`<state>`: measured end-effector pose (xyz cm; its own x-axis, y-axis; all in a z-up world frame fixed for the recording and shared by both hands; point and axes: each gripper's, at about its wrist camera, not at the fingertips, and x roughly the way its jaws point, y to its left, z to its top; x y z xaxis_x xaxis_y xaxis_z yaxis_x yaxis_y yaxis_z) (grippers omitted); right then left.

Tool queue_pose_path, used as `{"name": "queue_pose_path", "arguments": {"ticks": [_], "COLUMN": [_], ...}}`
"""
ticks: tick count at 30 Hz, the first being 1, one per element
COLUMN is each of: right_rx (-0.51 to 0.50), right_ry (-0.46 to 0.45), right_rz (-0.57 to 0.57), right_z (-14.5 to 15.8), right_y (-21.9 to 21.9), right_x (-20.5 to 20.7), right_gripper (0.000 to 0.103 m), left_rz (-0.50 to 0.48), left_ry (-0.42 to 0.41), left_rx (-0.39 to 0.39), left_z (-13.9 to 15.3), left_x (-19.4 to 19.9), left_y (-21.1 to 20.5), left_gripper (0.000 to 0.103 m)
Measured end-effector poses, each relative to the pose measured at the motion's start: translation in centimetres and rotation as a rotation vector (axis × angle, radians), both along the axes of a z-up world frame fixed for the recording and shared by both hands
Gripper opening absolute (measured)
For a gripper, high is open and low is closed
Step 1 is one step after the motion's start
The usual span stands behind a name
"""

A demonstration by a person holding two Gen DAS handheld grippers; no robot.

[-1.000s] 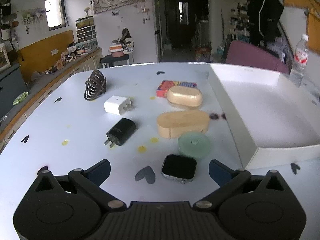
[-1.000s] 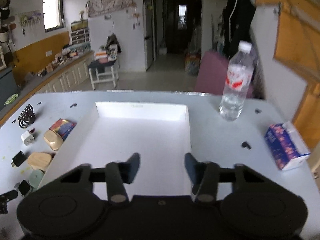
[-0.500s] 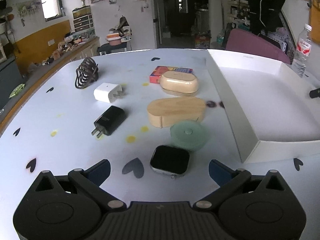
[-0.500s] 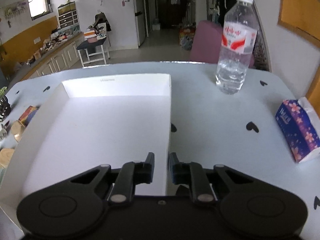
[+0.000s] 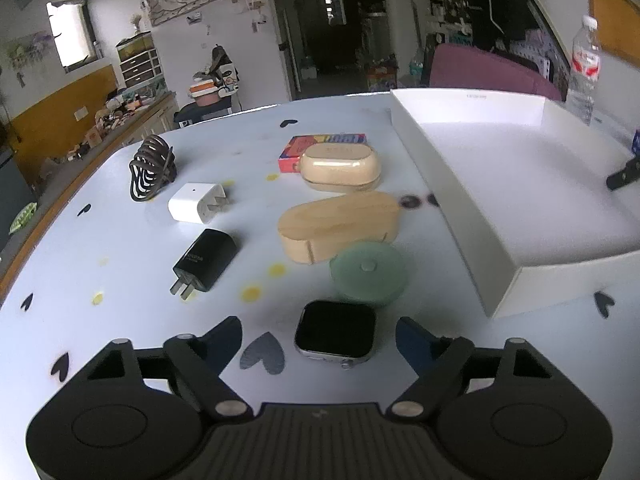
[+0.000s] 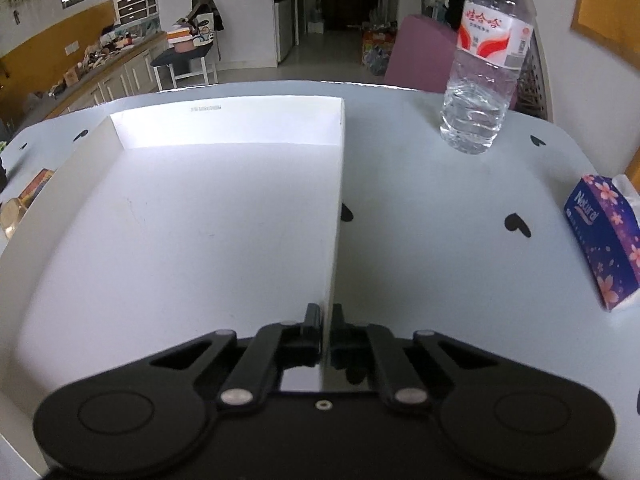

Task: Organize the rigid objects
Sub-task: 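Reach the left tool to the black smartwatch and close on it, then carry the smartwatch into the white tray and open the left tool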

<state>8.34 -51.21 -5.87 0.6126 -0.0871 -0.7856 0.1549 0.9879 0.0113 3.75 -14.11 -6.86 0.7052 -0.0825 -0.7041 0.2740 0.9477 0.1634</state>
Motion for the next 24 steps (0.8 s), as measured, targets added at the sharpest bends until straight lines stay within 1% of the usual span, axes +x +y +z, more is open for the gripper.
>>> {"name": "queue_pose_path", "arguments": {"ticks": [2,6,9,13,16,17,21,23,24], "right_rx": [0.004,0.0,0.001,0.004,0.009,0.008,0.007,0.006,0.006], "right_ry": [0.006,0.021,0.02,0.025,0.022,0.022,0.021,0.021,0.021], "right_rz": [0.001,0.023,0.031,0.027,0.024,0.024,0.024,0.025,0.025], "right_z": [0.1,0.4,0.5,0.3,0.2,0.2,0.1,0.1,0.1], "right_y": [0.0,0.2,0.3,0.2,0.1,0.1,0.1,0.0,0.0], "right_x": [0.0,-0.2,-0.4,-0.4,-0.4,-0.3,-0.3,-0.3,-0.3], "right_gripper": [0.005,0.006,0.006,0.006,0.006,0.006,0.006,0.006,0.006], "left_rz": [-0.005,-0.035,-0.058,-0.069,-0.055,-0.046,0.002,0.019,0.026], "left_ry": [0.007,0.012,0.016,0.043,0.06,0.066,0.094,0.108,0.109], "left_rx": [0.011,0.019,0.02,-0.03,-0.05,-0.052,-0.079,-0.111,-0.119], "left_z": [-0.2,-0.2,-0.4,-0.3,-0.3,-0.2,-0.1,-0.1,-0.1], "left_x": [0.2,0.7,1.0,1.5,1.5,1.5,1.6,1.7,1.7], "left_y": [0.0,0.0,-0.2,0.0,0.1,0.2,0.3,0.5,0.5], "left_gripper": [0.076,0.072,0.065,0.054,0.053,0.055,0.055,0.05,0.05]}}
